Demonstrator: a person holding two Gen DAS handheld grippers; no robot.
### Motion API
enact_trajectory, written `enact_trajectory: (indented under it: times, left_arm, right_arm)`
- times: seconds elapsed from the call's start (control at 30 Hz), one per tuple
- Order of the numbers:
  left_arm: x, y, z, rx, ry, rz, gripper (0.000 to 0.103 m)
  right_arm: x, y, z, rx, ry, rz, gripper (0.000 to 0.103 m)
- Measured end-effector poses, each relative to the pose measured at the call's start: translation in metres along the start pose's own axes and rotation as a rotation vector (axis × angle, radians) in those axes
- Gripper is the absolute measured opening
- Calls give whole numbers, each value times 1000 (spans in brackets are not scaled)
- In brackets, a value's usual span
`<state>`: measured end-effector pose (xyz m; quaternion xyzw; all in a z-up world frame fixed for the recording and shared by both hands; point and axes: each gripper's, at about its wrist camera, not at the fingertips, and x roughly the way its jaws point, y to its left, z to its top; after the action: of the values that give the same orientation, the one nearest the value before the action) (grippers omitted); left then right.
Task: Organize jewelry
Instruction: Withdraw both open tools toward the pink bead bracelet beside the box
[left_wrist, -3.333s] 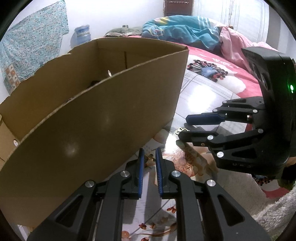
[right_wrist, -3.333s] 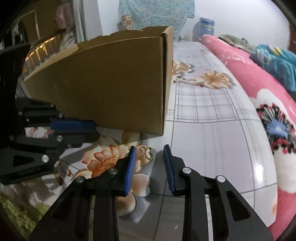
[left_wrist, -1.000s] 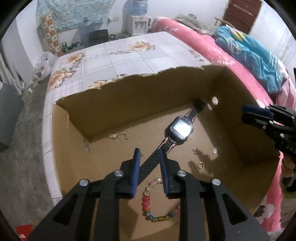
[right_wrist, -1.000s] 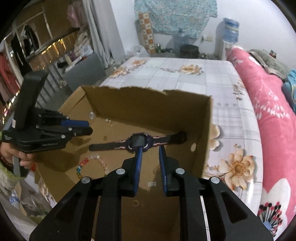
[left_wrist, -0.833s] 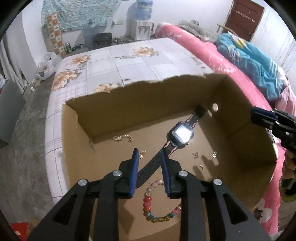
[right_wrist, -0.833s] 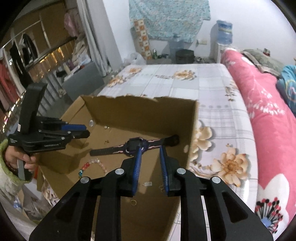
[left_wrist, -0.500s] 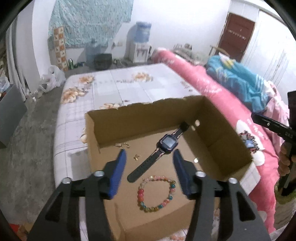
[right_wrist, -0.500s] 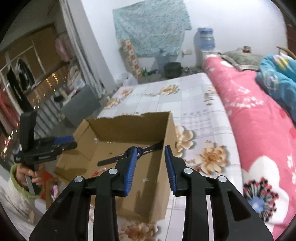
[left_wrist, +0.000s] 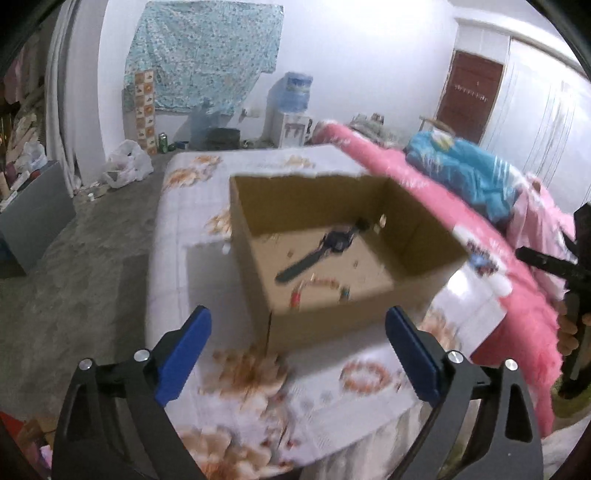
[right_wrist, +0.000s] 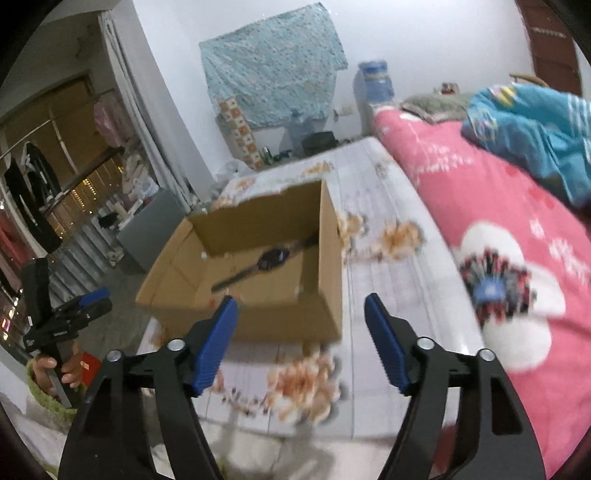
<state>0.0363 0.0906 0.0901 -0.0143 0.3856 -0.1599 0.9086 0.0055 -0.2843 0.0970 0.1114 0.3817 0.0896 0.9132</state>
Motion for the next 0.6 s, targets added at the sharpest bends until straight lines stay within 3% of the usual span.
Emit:
enact_trajectory:
  times: [0.23, 0.6]
  left_arm:
    - [17, 0, -44, 13, 110, 42, 94]
    - [78, -33, -84, 107, 274, 117, 96]
  right_arm:
    - [25, 17, -52, 24, 87, -70, 87]
    - [84, 30, -85, 13, 242, -229, 91]
